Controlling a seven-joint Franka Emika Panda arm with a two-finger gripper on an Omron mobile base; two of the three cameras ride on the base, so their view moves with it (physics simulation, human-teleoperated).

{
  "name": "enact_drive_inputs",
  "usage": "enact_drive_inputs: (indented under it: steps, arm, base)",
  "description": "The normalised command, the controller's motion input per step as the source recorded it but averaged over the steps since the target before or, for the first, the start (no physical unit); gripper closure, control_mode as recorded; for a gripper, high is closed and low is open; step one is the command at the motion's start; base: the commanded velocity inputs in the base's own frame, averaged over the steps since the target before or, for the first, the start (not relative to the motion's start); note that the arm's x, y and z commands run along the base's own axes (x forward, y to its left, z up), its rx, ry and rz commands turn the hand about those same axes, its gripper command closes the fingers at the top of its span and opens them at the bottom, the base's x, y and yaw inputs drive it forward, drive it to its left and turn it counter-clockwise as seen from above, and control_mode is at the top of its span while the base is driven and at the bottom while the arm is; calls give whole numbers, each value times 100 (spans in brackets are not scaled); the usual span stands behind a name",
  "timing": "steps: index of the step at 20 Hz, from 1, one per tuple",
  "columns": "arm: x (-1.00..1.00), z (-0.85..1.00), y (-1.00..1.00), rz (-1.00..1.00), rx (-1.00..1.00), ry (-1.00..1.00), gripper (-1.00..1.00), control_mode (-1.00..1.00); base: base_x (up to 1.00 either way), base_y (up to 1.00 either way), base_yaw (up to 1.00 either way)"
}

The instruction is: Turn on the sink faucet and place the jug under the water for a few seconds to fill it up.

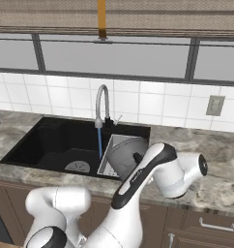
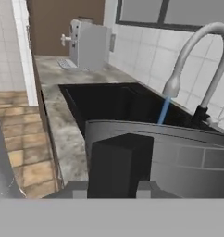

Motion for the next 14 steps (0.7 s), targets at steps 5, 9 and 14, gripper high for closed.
enact_drive_inputs:
  steps: [5,9,14]
  arm:
    - [0,9,49,6,0,23,100,-100]
    - [0,27,43,8,0,20,100,-100]
    - [3,17,27,12,3,11,100,-100]
  base:
    - [0,0,0]
    - [0,0,0]
    - [0,0,0]
